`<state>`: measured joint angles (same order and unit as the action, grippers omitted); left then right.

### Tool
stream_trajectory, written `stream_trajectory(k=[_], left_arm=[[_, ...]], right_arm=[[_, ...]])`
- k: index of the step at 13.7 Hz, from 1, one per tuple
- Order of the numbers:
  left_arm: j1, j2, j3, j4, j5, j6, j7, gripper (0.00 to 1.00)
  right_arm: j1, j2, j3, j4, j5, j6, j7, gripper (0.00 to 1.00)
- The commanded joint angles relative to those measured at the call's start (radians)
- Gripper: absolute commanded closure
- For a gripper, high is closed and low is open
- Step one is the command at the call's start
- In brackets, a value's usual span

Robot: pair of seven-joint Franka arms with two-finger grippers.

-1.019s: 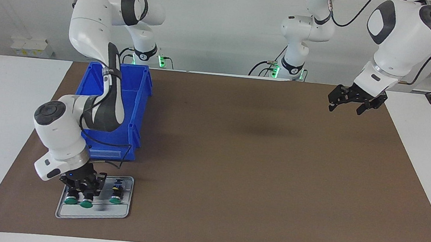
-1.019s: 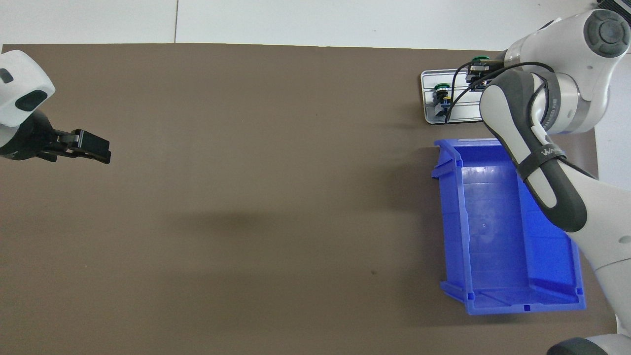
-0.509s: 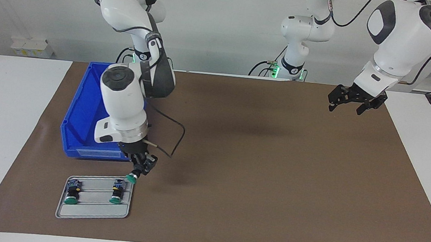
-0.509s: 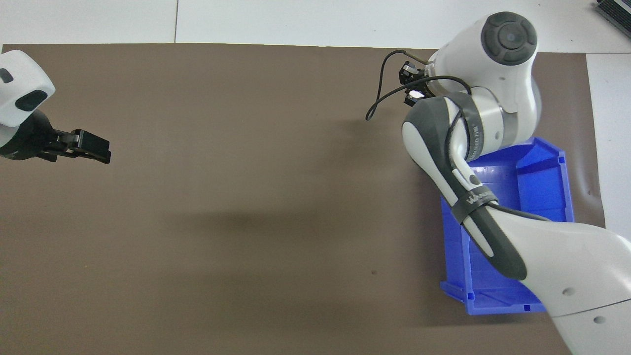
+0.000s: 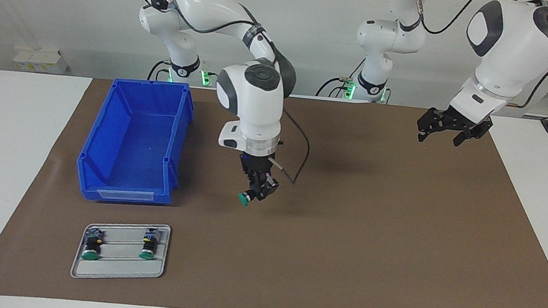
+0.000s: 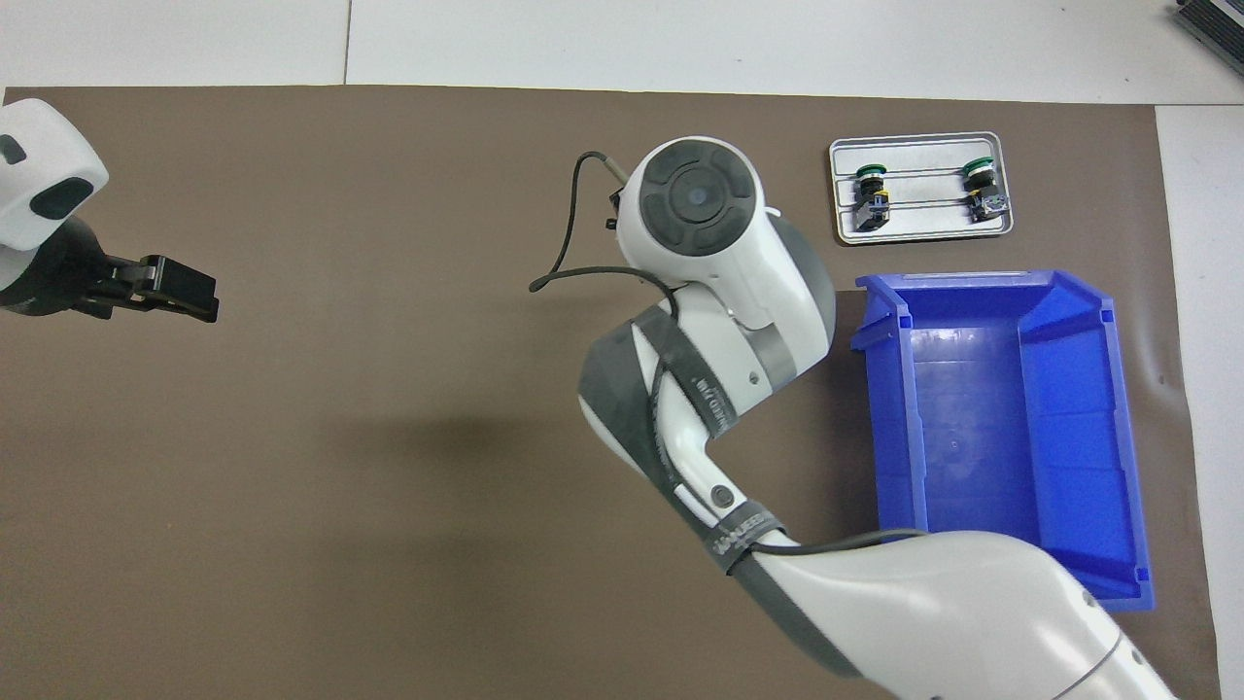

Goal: Place and press button with both arms
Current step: 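Carry the green button with the right gripper to the table center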

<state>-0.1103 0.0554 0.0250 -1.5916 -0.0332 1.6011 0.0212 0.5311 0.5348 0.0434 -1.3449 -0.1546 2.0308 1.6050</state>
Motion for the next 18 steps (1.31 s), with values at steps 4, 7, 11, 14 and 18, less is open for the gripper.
stream_trajectory(k=[4, 7, 11, 14, 18], left_arm=[[0.011, -0.028, -0.007, -0.036, -0.008, 0.022, 0.01, 0.0], [0.012, -0.029, -0.005, -0.036, -0.008, 0.022, 0.01, 0.0], [0.011, -0.028, -0.007, -0.036, -0.008, 0.022, 0.01, 0.0], [0.011, -0.029, -0.005, -0.034, -0.008, 0.02, 0.01, 0.0], [0.011, -0.028, -0.005, -0.034, -0.01, 0.022, 0.01, 0.0]], right_arm=[[0.127, -0.021, -0.008, -0.033, -0.031, -0.075, 0.209, 1.0], [0.145, -0.006, 0.001, -0.031, -0.082, -0.06, 0.447, 1.0], [0.191, 0.045, 0.003, -0.01, -0.072, -0.043, 0.652, 1.0], [0.199, 0.082, 0.007, -0.007, -0.043, 0.005, 0.76, 1.0], [0.224, 0.111, 0.007, 0.0, -0.008, 0.078, 0.839, 1.0]])
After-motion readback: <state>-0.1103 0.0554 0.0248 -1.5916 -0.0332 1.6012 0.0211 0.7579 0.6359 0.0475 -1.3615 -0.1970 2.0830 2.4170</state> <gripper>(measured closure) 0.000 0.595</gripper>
